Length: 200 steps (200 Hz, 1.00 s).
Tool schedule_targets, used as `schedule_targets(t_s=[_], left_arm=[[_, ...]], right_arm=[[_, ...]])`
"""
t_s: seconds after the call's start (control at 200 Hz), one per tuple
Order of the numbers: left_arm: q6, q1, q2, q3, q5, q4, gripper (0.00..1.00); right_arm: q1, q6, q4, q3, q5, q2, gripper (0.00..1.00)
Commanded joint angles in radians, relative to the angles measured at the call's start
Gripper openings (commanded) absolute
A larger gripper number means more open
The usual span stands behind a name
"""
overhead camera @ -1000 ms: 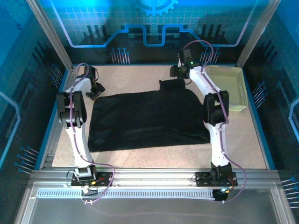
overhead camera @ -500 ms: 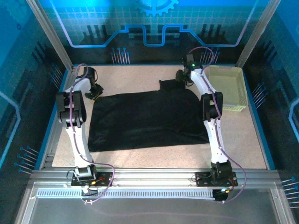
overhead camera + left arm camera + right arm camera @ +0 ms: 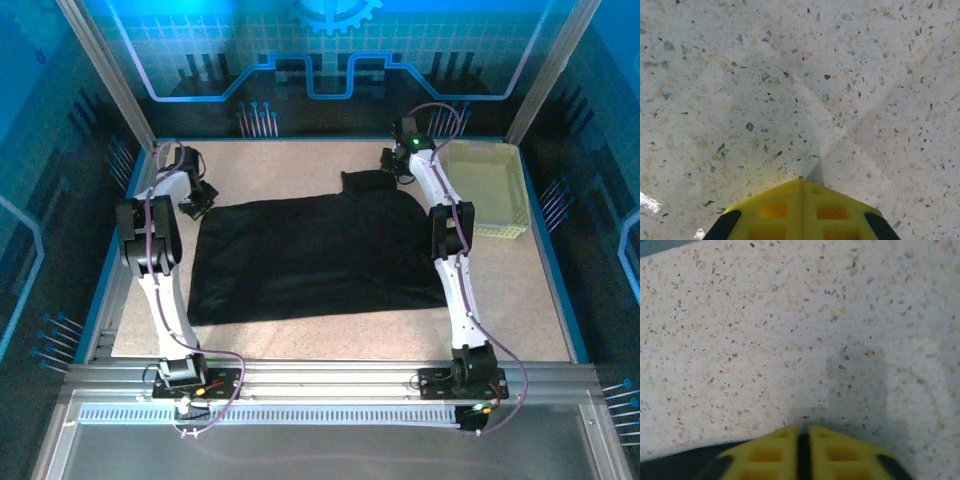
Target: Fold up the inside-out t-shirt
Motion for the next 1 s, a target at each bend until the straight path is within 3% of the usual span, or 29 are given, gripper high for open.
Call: schedule_targets(t_s=[0.0,0.35,0.675,0.73,0.84,0.996], left_arm=[[-0.01,-0.002,-0.002,-0.05,0.131,0.074,0.0],[0.001,0.01,-0.175,-0.184,0.17,0.237,0.0],[0.022,0.01,-0.216,-0.218,0.166,0.2,0.0],[0.042,0.008,-0.195,-0.197,0.162,0.17,0.14],[0.074,0.001,-0.15,-0.155,0.169,0.137,0.32],[0.113,-0.024,-0.096,-0.098,0.153,0.099,0.43]], right_arm=[[-0.004,-0.003,-0.027,0.021,-0.029,-0.019,0.02],[-0.019,-0.016,0.009,-0.074,-0.033,-0.225,0.0],[-0.017,-0.022,0.011,-0.153,-0.041,-0.283,0.0],[-0.018,-0.021,0.017,-0.166,-0.043,-0.288,0.0],[-0.019,-0.024,0.022,-0.176,-0.046,-0.291,0.0],[-0.017,-0.019,0.024,-0.18,-0.059,-0.287,0.0]])
